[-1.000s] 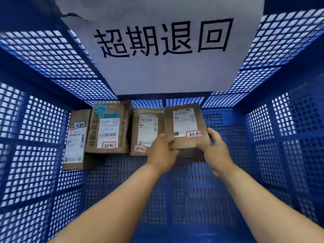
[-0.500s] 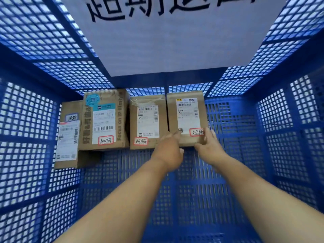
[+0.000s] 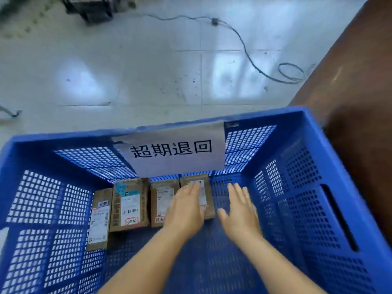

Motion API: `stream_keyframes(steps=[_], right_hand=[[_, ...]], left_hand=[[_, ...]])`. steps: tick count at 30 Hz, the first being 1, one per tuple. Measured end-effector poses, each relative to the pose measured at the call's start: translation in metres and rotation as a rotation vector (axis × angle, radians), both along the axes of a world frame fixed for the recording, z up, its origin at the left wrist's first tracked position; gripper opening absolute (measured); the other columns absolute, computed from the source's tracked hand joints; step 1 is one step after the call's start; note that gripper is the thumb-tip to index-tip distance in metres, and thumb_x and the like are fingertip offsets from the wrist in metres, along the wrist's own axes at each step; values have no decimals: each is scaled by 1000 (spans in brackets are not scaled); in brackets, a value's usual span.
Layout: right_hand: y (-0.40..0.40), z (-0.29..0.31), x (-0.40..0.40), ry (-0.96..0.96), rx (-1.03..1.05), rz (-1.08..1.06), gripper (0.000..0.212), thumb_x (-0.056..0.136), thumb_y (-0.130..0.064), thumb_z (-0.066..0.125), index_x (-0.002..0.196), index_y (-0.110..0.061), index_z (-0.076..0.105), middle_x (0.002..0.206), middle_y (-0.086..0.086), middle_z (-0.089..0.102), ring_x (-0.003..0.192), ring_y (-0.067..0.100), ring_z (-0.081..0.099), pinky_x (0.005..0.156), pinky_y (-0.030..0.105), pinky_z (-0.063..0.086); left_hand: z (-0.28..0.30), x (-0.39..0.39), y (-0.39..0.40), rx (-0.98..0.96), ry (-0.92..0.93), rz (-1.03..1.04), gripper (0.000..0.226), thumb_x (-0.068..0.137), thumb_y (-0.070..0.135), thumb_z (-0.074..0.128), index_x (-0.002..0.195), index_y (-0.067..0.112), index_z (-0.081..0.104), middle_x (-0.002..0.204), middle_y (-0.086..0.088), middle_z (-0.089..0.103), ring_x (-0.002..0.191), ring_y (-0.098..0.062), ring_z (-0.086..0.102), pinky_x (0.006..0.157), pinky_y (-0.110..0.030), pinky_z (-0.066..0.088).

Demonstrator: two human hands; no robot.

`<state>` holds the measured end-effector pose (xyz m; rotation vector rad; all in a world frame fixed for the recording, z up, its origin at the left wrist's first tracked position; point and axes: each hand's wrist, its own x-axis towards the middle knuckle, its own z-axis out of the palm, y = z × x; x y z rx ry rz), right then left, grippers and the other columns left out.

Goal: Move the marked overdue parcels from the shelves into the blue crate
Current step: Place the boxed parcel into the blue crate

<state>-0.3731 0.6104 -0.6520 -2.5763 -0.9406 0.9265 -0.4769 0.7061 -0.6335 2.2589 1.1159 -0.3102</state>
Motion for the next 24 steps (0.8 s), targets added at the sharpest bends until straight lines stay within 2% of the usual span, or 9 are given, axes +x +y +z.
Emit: stream_keyframes(steps=[3, 10, 16, 21, 24], right_hand=[[-6, 65, 13, -65, 51, -25, 72, 97, -34, 48, 153, -21, 5, 161, -5, -4, 148, 15, -9, 118, 36, 6], [-38, 197, 28, -140, 172, -139, 74, 97, -37, 48, 153, -20, 3, 161, -4, -3, 148, 14, -9, 119, 36, 3], [-92, 288, 5, -227, 251, -276, 72, 96, -34, 50, 153, -18, 9, 161, -3, 6, 149, 15, -4, 121, 38, 9], [-158, 354, -25, -305, 305, -424, 70, 97, -34, 50, 153, -17, 11, 161, -3, 9, 149, 15, -3, 120, 35, 10], [-200, 389, -40, -373, 320, -509, 70, 97, -35, 50, 153, -17, 11, 161, -3, 9, 149, 14, -2, 120, 35, 9]], left_hand=[[67, 20, -2, 39, -30, -50, 70, 96, 31, 48, 153, 18, 8, 160, 3, 10, 146, -14, 8, 117, -29, 9], [202, 38, -25, 133, -175, -174, 68, 97, 33, 48, 152, 17, 11, 158, 1, 16, 145, -15, 15, 117, -29, 14], [292, 27, -68, 168, -279, -309, 54, 95, 31, 50, 143, 13, 33, 150, 0, 35, 138, -17, 31, 112, -29, 24], [350, 18, -126, 166, -376, -486, 65, 96, 33, 50, 151, 16, 19, 158, 1, 20, 145, -16, 17, 117, -29, 14], [382, 16, -162, 161, -439, -568, 66, 96, 33, 50, 151, 16, 18, 157, 2, 20, 145, -16, 16, 118, -31, 16]])
